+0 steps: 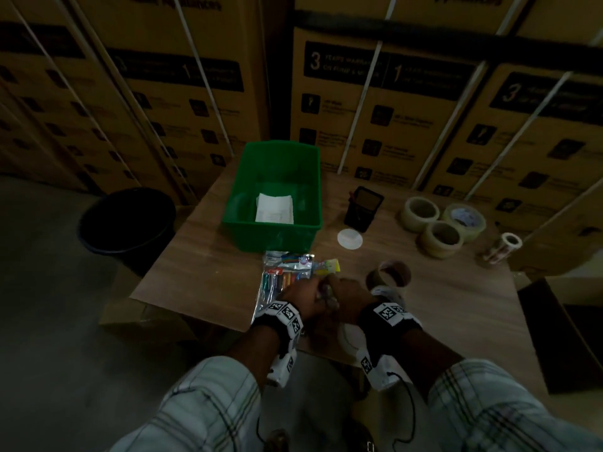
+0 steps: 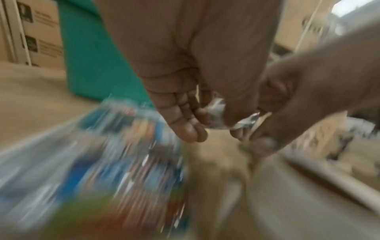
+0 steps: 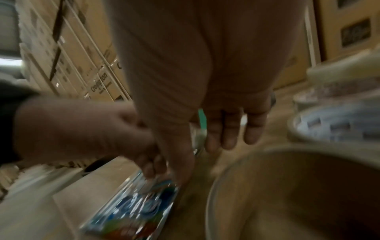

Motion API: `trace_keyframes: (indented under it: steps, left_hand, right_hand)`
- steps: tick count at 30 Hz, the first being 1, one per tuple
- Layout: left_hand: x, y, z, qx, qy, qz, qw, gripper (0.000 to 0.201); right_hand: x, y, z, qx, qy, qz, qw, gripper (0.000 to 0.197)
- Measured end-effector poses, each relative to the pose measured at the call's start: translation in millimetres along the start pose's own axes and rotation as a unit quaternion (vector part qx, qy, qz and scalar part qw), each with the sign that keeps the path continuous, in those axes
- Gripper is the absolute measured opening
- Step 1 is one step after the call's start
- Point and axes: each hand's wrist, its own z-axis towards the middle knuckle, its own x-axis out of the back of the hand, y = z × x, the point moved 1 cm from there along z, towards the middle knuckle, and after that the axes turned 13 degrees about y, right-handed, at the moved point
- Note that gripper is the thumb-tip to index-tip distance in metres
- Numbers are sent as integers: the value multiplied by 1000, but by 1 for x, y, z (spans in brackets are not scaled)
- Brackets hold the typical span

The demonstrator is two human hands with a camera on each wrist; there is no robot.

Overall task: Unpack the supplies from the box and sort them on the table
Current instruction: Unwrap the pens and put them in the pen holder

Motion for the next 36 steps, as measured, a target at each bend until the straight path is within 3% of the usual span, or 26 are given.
trace_keyframes:
  steps: [3,5,7,11,15,18,20,23,28,33,36]
  left_hand:
    - [25,15,13,-16,52,-38,998,37]
    - [40,25,23,-27,63,-72,995,34]
    - [54,34,31,-38,67,-102,992,38]
    - [73,43,45,-74,93,-131,984,27]
    - [77,51,57,-97,109,-122,982,61]
    - [68,69,63,-111,58,-186,975,102]
    - [59,79,70,-106,67,-185,975,115]
    - [52,93,78,-93,133,-134,978,107]
    - [57,111,96,-104,155,-126,974,82]
    - [68,128,111,-112,177,-64,976,55]
    - [65,137,126,-94,168,-26,981,58]
  right_hand:
    - [24,-1,4,0,82,-5,997,47]
    - [42,-1,6,-10,123,-5,992,30]
    - [59,-1,6,-28,147,-2,989,27]
    - [89,2,7,-71,198,13,978,33]
    - [113,4,5,-100,246,36,963,32]
    - [128,6,3,-110,283,65,951,42]
    - [137,8,2,-115,304,88,942,43]
    - [150,14,1,-119,324,127,930,45]
    - [156,37,12,-128,342,203,908,51]
    - [170,65,17,-96,354,199,909,25]
    - [183,82,21,-78,381,198,900,13]
